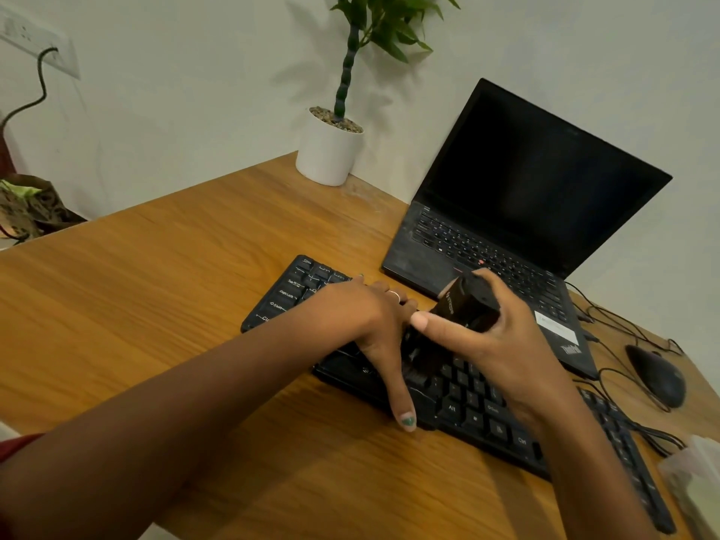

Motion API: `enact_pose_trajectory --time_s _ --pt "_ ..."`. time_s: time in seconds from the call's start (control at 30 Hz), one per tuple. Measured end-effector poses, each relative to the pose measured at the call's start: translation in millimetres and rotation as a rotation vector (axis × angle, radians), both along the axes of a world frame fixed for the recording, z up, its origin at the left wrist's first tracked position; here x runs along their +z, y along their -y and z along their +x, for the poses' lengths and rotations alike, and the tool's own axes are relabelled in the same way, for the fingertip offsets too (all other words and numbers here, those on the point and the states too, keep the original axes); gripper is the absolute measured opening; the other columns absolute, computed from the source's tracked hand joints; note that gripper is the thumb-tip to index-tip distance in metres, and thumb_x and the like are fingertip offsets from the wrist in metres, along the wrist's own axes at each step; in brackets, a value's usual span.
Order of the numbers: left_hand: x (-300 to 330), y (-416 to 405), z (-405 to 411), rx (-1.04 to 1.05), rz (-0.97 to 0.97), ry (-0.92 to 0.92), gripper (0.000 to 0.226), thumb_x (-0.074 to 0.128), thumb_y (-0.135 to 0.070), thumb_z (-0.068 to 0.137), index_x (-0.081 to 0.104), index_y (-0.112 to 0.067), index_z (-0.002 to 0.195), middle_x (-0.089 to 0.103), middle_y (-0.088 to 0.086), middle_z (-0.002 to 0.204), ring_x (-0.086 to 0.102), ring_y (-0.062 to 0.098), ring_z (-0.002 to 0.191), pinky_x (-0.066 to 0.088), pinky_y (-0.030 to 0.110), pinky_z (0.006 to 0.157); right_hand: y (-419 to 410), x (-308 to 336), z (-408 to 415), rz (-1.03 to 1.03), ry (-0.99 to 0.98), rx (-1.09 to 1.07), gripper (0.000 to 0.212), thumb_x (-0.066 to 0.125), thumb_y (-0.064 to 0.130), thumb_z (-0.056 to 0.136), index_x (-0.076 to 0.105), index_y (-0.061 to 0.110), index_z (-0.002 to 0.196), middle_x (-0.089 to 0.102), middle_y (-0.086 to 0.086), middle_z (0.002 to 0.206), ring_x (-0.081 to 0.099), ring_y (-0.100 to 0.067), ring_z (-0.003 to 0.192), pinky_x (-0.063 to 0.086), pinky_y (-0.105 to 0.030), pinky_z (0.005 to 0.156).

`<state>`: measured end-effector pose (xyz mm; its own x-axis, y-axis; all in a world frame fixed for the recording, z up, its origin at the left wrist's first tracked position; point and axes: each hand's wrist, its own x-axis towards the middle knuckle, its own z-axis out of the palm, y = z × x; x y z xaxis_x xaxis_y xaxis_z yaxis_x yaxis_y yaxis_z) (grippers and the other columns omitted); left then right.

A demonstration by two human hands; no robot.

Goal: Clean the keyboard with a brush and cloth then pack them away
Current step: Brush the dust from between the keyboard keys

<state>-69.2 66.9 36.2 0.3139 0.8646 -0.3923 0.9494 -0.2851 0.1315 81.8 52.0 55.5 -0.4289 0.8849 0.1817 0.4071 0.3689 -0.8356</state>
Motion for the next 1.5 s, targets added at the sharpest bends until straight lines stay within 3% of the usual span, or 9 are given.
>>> enact_pose_trajectory --time_s 0.33,0.5,0.63,0.8,0.93,1.07,1.23,1.37,1.5 --pt "0 0 1 0.001 0.002 -0.024 0.138 0.071 -0.077 0.057 -0.009 -0.019 0.154 -0.002 0.004 0.163 -0.001 0.029 0.149 0.002 0.055 0.119 -11 -8 5 0.245 0.083 -0.262 0.047 0.08 0.038 0.063 0.051 0.024 0.097 0.059 0.011 0.077 0.056 0.016 0.072 0.043 -0.003 0.057" --pt "-2 0 0 -0.008 0.01 -0.028 0.137 0.07 -0.078 0.058 -0.007 -0.019 0.155 -0.004 0.004 0.163 -0.002 0.029 0.148 0.004 0.057 0.118 -9 8 13 -0.132 0.014 -0.008 0.055 0.078 0.038 0.051 0.057 0.02 0.098 0.068 0.005 0.084 0.066 -0.004 0.08 0.054 -0.02 0.061" --pt "-2 -1 0 0.002 0.004 -0.026 0.139 0.071 -0.078 0.057 -0.009 -0.019 0.154 -0.004 0.005 0.163 -0.003 0.029 0.148 0.003 0.057 0.118 -14 -7 8 0.174 0.05 -0.225 0.04 0.079 0.039 0.06 0.05 0.032 0.087 0.06 0.009 0.077 0.057 0.015 0.071 0.045 -0.007 0.055" --pt "-3 -2 -1 -0.004 0.006 -0.026 0.138 0.071 -0.078 0.057 -0.008 -0.02 0.154 -0.003 0.004 0.163 -0.002 0.03 0.148 0.005 0.057 0.118 -13 3 12 -0.118 -0.021 -0.056 0.056 0.078 0.039 0.05 0.057 0.019 0.098 0.065 0.002 0.086 0.066 -0.009 0.078 0.054 -0.019 0.059" --pt "-2 -1 0 0.002 0.006 -0.033 0.14 0.07 -0.078 0.057 -0.011 -0.017 0.154 -0.005 0.005 0.163 -0.004 0.029 0.149 0.001 0.057 0.118 -18 -15 6 0.212 0.022 -0.266 0.041 0.078 0.041 0.062 0.049 0.033 0.09 0.059 0.009 0.084 0.058 0.006 0.073 0.047 -0.012 0.057" --pt "-2 -2 0 -0.011 0.008 -0.033 0.137 0.07 -0.078 0.058 -0.007 -0.019 0.154 -0.002 0.005 0.163 -0.004 0.029 0.148 -0.001 0.059 0.117 -16 -6 5 0.039 0.005 -0.09 0.049 0.077 0.044 0.056 0.054 0.026 0.095 0.068 0.004 0.087 0.065 -0.001 0.078 0.051 -0.013 0.06" --pt "-2 -1 1 0.005 0.004 -0.034 0.14 0.07 -0.079 0.057 -0.012 -0.019 0.154 -0.002 0.005 0.163 -0.004 0.028 0.149 -0.003 0.059 0.117 -25 -20 3 0.297 0.075 -0.263 0.055 0.079 0.042 0.064 0.052 0.018 0.106 0.063 0.005 0.086 0.06 0.0 0.078 0.047 -0.01 0.062" --pt "-2 -1 0 0.003 0.006 -0.03 0.138 0.07 -0.078 0.057 -0.009 -0.019 0.154 -0.003 0.005 0.163 -0.004 0.028 0.149 -0.004 0.059 0.117 -23 -7 10 0.006 -0.021 -0.156 0.062 0.078 0.046 0.054 0.054 0.022 0.106 0.064 0.007 0.095 0.064 0.0 0.081 0.051 -0.015 0.062" --pt "-1 0 1 0.004 0.007 -0.033 0.14 0.07 -0.078 0.058 -0.01 -0.017 0.154 -0.004 0.004 0.163 -0.004 0.028 0.149 -0.005 0.059 0.117 -27 -20 6 0.251 0.031 -0.297 0.052 0.079 0.039 0.066 0.051 0.021 0.106 0.06 0.009 0.086 0.059 0.001 0.076 0.045 -0.01 0.059"
